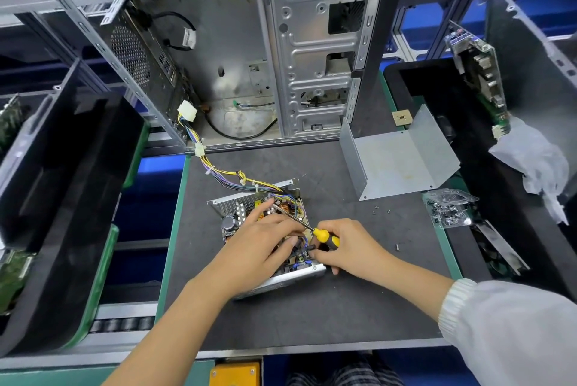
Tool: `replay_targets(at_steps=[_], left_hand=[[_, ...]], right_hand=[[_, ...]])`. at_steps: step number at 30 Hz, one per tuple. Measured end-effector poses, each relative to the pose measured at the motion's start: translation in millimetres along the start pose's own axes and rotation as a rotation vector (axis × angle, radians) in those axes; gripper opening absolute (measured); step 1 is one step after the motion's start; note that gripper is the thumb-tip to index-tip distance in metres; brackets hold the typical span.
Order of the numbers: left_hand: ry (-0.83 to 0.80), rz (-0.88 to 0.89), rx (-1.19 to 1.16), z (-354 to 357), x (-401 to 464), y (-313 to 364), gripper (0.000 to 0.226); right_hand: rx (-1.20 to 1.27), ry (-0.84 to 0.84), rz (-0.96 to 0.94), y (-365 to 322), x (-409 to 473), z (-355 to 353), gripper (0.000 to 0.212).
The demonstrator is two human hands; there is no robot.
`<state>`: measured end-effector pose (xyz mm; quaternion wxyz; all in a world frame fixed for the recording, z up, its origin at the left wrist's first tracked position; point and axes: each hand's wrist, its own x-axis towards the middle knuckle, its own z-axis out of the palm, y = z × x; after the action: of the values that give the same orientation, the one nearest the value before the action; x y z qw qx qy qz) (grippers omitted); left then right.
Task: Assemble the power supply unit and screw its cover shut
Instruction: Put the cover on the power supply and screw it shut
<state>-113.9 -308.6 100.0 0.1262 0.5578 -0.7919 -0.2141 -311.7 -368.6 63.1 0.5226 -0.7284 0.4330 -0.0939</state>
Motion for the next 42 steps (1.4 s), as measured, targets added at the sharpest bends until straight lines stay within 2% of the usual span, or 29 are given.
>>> replay_targets(at_steps=[11,19,24,26,28,31,32,34,36,39,42], left_hand=[[-0.014,0.018,0.023,-0.2,-0.5,-0.3,0.025],[0.006,0.029,0.016,1.2,-0.6,-1.2,0.023],[0.004,0.048,-0.005,1.4,-1.0,-2.1,0.024],[0.057,0.031,-0.088,1.6,-2.6,-1.5,0.024],[0.165,-0.073,-0.275,-3.2,-9.5,1.5,0.022],[0.309,-0.159,-0.432,-13.5,-29.9,-1.3,0.023],[0.330,-0.190,-0.455,-16.1,-38.9,-3.8,0.023],[0.326,-0.252,-0.503,-18.8,-56.2,-9.1,0.024],[0.305,-0.280,-0.543,-16.3,-70.4,-12.7,0.024],[0.308,-0.230,-0.553,-9.6,-85.3,-15.7,0.018],[0.332,-0.222,-0.495,-0.2,-102.6,-22.6,0.039]], right_hand=[[-0.075,0.025,-0.007,-0.9,6.9,1.2,0.012],[-0.003,-0.009,0.046,1.0,6.6,6.1,0.010],[-0.034,0.000,0.056,2.3,6.8,7.2,0.016],[-0.072,0.001,0.041,2.4,5.9,6.4,0.018],[-0.083,-0.032,0.008,-1.6,2.7,0.7,0.022],[0.024,-0.041,-0.047,-9.3,-5.5,-10.8,0.004],[0.052,-0.010,-0.069,-11.4,-9.8,-14.1,0.005],[0.068,0.032,-0.110,-13.9,-20.0,-17.8,0.011],[0.087,-0.004,-0.141,-14.8,-30.2,-18.6,0.019],[0.098,-0.066,-0.139,-14.4,-38.9,-13.3,0.018],[0.027,-0.037,-0.121,-17.0,-40.7,-5.6,0.022]])
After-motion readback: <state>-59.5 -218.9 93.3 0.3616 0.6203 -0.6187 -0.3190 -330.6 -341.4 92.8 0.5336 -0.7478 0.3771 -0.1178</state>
